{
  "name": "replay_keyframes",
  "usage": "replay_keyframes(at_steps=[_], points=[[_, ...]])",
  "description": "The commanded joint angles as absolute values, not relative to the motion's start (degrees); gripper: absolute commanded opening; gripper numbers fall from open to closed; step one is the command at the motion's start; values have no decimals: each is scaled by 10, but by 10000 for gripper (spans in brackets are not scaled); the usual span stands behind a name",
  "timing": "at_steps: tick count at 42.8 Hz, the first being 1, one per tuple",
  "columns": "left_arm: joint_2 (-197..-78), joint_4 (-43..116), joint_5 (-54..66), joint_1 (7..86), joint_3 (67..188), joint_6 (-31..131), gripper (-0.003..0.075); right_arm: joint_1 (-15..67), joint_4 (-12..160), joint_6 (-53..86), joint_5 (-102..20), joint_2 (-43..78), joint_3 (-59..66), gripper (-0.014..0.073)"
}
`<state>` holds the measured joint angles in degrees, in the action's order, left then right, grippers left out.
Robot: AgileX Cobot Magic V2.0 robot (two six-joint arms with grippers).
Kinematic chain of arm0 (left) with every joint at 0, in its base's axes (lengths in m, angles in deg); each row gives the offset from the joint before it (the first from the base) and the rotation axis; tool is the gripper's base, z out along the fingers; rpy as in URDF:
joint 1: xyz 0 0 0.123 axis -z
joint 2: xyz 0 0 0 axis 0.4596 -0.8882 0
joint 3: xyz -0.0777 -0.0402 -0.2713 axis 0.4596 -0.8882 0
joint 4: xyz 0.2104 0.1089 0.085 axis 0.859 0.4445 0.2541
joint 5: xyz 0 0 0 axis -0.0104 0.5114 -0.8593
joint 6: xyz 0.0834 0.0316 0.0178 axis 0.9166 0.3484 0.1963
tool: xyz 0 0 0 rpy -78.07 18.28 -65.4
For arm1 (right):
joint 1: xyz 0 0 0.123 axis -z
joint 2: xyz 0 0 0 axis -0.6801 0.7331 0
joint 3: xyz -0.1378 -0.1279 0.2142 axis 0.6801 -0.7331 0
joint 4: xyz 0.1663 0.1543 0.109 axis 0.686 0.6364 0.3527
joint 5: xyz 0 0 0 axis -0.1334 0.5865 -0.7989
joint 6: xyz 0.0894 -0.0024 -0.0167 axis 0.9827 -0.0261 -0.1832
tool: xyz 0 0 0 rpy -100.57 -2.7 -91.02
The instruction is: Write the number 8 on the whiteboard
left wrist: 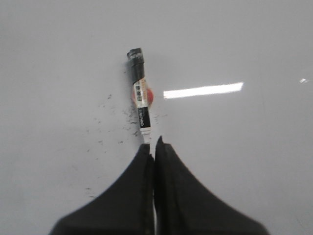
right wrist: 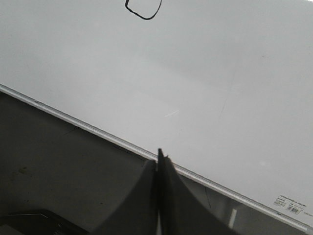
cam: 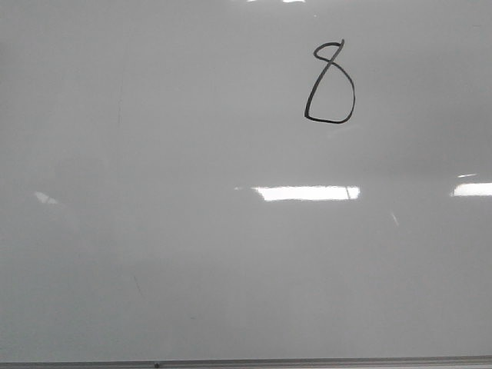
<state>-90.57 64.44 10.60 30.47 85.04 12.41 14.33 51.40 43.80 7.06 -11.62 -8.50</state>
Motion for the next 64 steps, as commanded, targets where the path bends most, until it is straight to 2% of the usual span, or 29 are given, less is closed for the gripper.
replay_keyframes(at_steps=[1,11,64], points=[[-848,618,13,276,799,124,-21,147,502,439,31,-113,-72,-69],[-787,603,-92,257,689,124,-20,147,502,439,31,-113,-72,-69],[-787,604,-116,264,691,124,-20,147,502,439,32,-113,-72,-69]])
